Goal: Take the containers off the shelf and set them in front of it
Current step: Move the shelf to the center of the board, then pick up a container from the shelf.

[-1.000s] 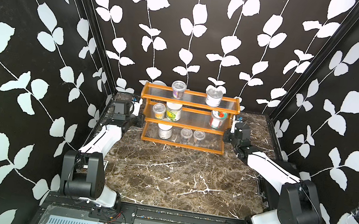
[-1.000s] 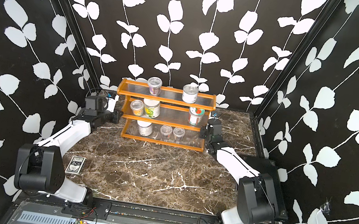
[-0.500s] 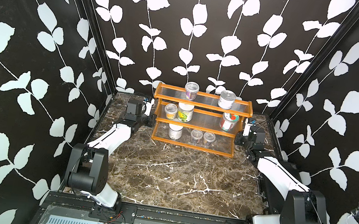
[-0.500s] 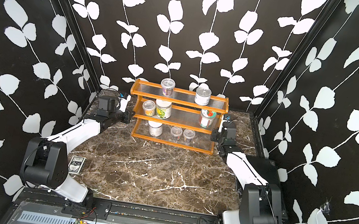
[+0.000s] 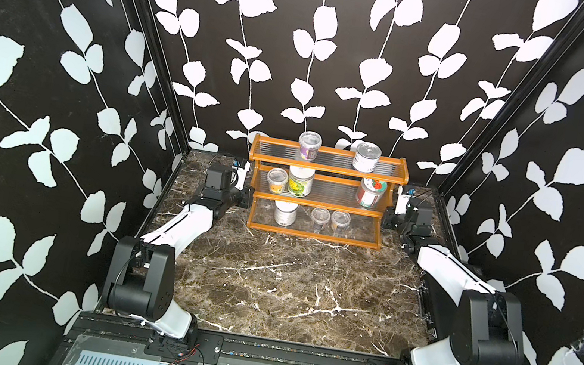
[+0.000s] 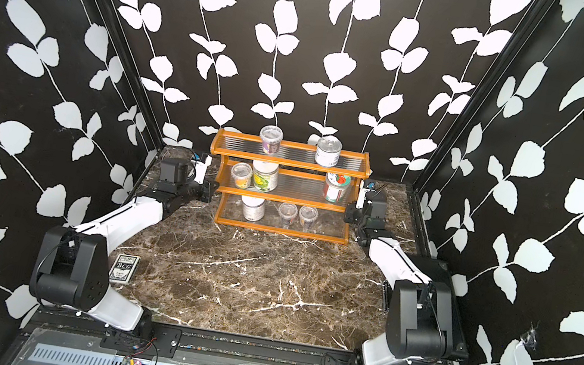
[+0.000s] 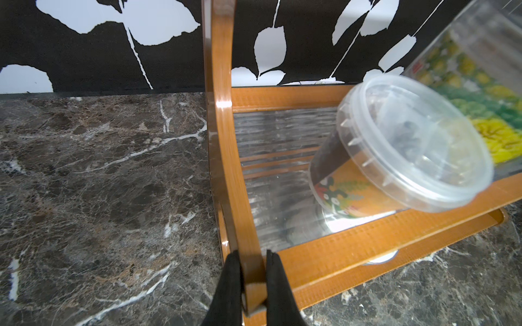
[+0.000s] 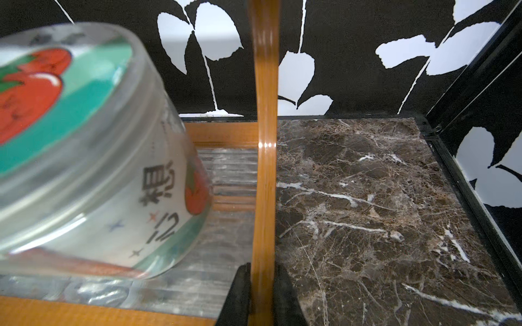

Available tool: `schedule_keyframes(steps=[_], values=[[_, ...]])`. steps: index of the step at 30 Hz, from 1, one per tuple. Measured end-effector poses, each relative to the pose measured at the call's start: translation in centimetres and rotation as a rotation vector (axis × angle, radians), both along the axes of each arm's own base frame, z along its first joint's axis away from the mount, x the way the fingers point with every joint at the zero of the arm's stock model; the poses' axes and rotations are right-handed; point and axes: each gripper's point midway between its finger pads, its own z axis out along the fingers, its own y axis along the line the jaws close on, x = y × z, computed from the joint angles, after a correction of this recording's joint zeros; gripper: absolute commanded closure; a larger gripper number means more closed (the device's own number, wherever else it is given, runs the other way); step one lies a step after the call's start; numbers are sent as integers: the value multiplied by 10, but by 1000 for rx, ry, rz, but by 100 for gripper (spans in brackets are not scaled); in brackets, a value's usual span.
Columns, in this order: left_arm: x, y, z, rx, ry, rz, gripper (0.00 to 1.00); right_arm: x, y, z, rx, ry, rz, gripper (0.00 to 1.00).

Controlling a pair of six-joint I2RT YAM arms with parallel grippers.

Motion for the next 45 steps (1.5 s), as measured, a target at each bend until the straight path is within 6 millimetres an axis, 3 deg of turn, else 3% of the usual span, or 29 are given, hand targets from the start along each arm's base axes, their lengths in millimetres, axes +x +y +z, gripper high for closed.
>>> schedule_keyframes(steps=[12, 23, 30, 34, 40, 45], values=[[-1, 1, -1, 13, 0, -3, 72, 2, -1, 1, 11, 0, 22, 82], [10, 9, 3, 37, -7, 22, 52, -2, -12, 3, -16, 8, -4, 59], [8, 21, 11, 78, -17, 54, 37, -16, -16, 24, -11, -8, 11, 39], [-3, 28, 28, 90, -33, 72, 31, -33, -7, 49, 16, -40, 64, 24], [-34, 31, 78, 74, -113, 79, 21, -63, 15, 84, 86, -86, 195, 1], [-53, 25, 114, 42, -171, 43, 11, -89, 38, 105, 189, -97, 316, 1]])
